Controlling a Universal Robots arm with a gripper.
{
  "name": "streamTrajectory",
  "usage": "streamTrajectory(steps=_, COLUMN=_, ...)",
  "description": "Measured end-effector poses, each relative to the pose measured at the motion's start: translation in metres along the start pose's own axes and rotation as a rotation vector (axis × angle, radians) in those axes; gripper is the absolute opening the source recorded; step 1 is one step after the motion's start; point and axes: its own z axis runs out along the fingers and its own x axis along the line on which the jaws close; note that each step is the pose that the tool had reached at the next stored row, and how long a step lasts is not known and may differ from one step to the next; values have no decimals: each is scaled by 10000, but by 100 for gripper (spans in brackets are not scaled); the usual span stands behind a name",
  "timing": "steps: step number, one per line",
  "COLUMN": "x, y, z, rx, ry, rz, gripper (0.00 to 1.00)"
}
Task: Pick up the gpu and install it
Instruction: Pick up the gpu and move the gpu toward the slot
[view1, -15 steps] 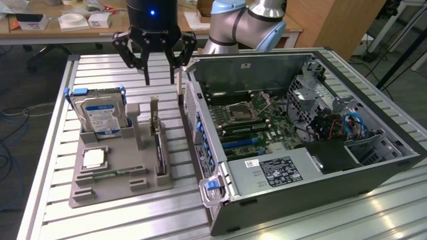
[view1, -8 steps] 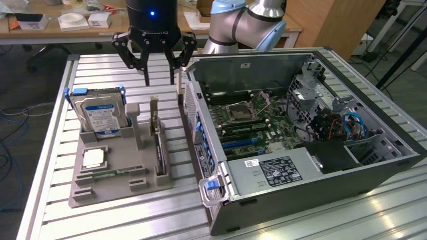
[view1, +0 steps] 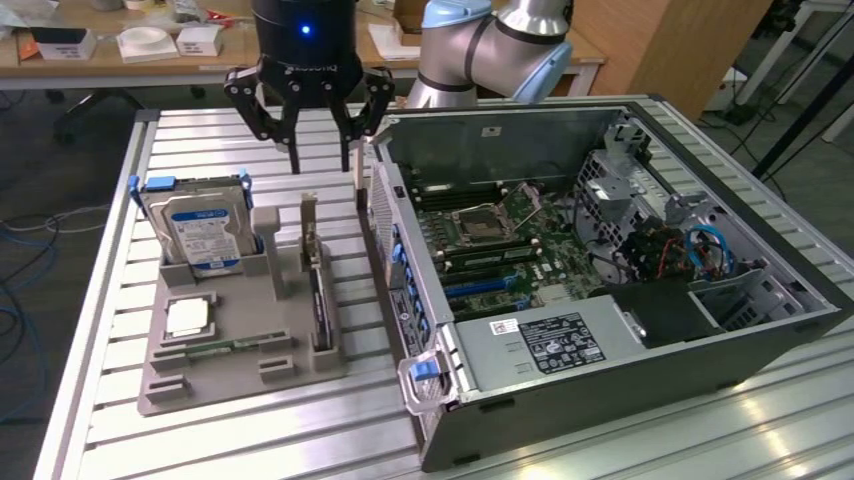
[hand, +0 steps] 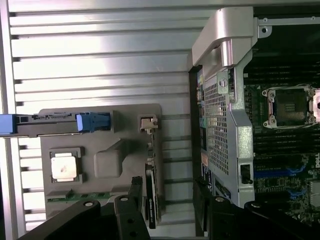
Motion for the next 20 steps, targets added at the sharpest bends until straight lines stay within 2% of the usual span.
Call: streamTrajectory(steps=20, x=-3, y=-49, z=14, rx=0, ry=1, rz=0, gripper=53)
